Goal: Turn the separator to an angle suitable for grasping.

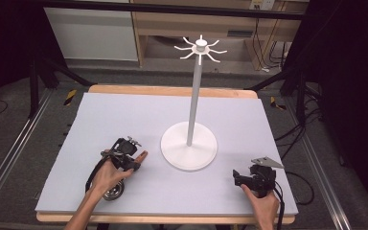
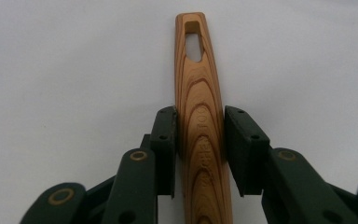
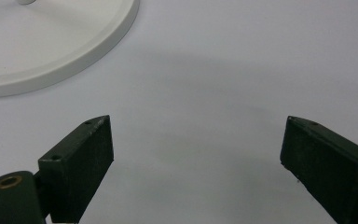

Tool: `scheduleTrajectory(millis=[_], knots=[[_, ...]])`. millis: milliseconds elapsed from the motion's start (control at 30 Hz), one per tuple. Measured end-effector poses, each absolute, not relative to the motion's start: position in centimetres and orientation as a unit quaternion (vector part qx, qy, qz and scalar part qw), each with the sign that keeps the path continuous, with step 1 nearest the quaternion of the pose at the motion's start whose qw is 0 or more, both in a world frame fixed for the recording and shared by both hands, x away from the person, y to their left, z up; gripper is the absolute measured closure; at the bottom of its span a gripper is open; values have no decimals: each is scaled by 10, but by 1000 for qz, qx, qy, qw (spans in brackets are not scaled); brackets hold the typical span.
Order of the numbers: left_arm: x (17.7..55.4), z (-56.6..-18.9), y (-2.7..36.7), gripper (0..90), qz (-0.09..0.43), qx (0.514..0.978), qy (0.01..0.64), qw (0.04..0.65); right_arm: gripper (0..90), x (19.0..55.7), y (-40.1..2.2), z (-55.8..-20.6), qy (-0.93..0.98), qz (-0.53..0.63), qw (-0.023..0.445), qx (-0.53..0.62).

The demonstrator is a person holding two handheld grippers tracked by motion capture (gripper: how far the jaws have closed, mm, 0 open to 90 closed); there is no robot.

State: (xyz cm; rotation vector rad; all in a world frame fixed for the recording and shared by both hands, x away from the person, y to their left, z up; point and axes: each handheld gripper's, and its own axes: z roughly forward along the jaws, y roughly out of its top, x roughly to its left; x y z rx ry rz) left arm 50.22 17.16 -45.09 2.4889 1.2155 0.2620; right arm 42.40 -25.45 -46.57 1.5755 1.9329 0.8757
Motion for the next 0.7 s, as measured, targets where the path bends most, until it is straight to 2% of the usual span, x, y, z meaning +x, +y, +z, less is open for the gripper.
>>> scheduleTrajectory(millis=[400, 700], knots=[[505, -450, 175, 672, 82, 881, 427, 185, 98, 424, -256, -466, 707, 322, 245, 580], [498, -439, 181, 673, 95, 876, 418, 221, 98, 423, -257, -466, 704, 324, 244, 583]])
